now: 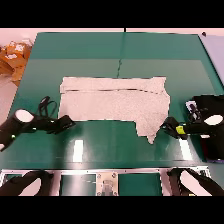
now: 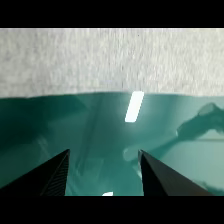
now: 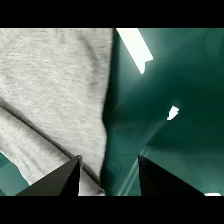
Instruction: Fold the shirts.
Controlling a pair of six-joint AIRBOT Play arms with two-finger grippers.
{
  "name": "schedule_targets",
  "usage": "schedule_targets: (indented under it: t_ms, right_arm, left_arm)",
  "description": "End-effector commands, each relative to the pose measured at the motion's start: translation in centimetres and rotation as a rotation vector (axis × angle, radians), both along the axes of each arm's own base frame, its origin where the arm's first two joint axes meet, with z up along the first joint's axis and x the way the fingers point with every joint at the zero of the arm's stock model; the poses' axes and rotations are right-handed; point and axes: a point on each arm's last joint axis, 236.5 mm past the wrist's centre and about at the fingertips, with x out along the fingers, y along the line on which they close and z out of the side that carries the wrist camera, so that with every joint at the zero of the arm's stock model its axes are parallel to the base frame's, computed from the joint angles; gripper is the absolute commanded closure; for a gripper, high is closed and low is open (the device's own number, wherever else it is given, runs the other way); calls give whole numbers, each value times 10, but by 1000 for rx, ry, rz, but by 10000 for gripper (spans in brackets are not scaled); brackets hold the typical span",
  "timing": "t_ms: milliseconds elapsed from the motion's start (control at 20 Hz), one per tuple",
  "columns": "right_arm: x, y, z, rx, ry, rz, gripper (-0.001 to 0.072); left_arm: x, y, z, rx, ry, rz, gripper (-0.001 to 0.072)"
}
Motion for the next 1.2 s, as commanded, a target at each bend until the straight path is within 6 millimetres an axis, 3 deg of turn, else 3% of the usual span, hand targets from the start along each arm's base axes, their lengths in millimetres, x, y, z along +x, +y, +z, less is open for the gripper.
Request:
schedule_targets:
  t_ms: [0, 250, 450, 550, 600, 650, 700, 750, 850, 1000, 1150]
  right_arm:
    - [16, 13, -15, 31, -14, -41, 305]
    - [30, 19, -22, 64, -45, -54, 305]
    - [41, 19, -15, 74, -78, -60, 305]
    - [43, 20, -12, 77, -84, -51, 319]
    - [42, 21, -11, 84, -81, -45, 364]
    - [42, 23, -10, 87, -82, -29, 475]
    - [41, 25, -9, 88, -90, -2, 625]
    - [38, 27, -9, 89, -92, 24, 696]
    - [32, 30, -8, 96, -80, 55, 697]
    - [6, 17, -12, 24, 7, 104, 698]
    - [-19, -6, -4, -84, 75, 112, 698]
  left_arm:
    - [24, 0, -18, 35, -75, 114, 209]
    - [65, 20, -14, 52, -186, 280, 209]
    - [60, 13, -37, -12, -77, 361, 218]
    - [54, 7, -38, -14, -63, 317, 223]
    - [51, 5, -38, -9, -69, 284, 457]
    - [52, 5, -37, 7, -90, 250, 678]
    - [54, 6, -36, 12, -100, 244, 688]
    - [57, 6, -33, 14, -109, 236, 688]
    - [58, -1, -24, 25, -113, 154, 688]
    - [24, -2, -20, 60, 33, -32, 689]
    - [-10, 22, -14, 162, 115, -137, 689]
